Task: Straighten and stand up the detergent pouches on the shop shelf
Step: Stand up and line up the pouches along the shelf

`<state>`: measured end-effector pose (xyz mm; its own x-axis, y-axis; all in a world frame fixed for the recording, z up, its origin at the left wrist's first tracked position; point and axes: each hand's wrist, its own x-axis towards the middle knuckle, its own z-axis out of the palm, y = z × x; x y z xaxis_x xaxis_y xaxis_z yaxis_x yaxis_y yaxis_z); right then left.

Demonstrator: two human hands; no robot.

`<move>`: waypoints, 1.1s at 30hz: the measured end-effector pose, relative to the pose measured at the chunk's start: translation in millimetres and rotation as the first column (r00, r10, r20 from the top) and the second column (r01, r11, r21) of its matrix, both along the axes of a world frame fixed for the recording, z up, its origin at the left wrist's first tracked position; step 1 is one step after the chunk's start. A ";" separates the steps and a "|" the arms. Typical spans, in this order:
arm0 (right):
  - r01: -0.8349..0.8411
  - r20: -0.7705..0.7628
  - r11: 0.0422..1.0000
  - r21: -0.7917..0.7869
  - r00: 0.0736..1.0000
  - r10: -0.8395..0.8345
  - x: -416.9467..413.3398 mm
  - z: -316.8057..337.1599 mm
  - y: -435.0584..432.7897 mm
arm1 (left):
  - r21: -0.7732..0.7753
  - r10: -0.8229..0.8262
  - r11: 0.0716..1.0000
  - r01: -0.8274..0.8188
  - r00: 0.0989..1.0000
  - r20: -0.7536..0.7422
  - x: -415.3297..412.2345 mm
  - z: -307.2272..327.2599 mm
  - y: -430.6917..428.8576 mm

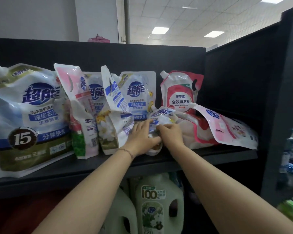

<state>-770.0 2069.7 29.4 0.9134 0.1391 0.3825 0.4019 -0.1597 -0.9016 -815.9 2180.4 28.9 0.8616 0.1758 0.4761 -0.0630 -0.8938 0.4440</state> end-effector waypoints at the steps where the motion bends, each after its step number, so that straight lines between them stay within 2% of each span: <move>1: -0.010 -0.013 1.000 0.015 1.000 0.010 1.0 -0.9 0.0 | 0.002 -0.005 1.000 0.005 1.000 0.014 1.4 -2.4 0.6; 6: -0.006 -0.066 0.998 0.065 0.998 0.010 1.2 -4.4 -0.7 | -0.041 -0.020 0.999 0.019 1.000 -0.023 4.7 -8.9 5.8; 9: 0.056 -0.091 0.998 0.041 0.995 -0.052 0.8 -3.2 -1.4 | -0.045 -0.021 0.999 0.022 1.000 0.017 3.3 -9.3 4.4; 16: 0.149 -0.147 0.976 -0.156 0.974 -0.172 -2.1 4.7 3.3 | -0.095 -0.020 0.995 0.023 0.999 0.034 -1.9 -8.4 2.5; 20: 0.184 -0.129 0.948 -0.261 0.966 -0.223 -0.8 0.6 9.5 | -0.129 -0.031 0.991 0.037 0.998 0.049 -3.7 -7.8 2.8; 23: 0.148 -0.148 0.937 -0.316 0.968 -0.203 -1.0 1.7 9.0 | -0.150 -0.047 0.987 0.057 0.997 0.067 -3.8 -8.5 1.9; 25: 0.094 -0.157 0.945 -0.313 0.976 -0.149 -0.9 1.9 7.7 | -0.182 -0.061 0.981 0.073 0.996 0.073 -5.1 -7.3 0.0; 29: 0.030 -0.220 0.966 -0.256 0.972 -0.088 -6.1 0.0 1.0 | -0.356 -0.082 0.927 0.118 0.990 0.115 -8.6 -4.2 -3.3; 33: -0.008 -0.182 0.986 -0.164 0.983 -0.022 -7.8 -1.7 -4.8 | -0.397 -0.092 0.907 0.140 0.986 0.139 -9.2 -4.9 -4.0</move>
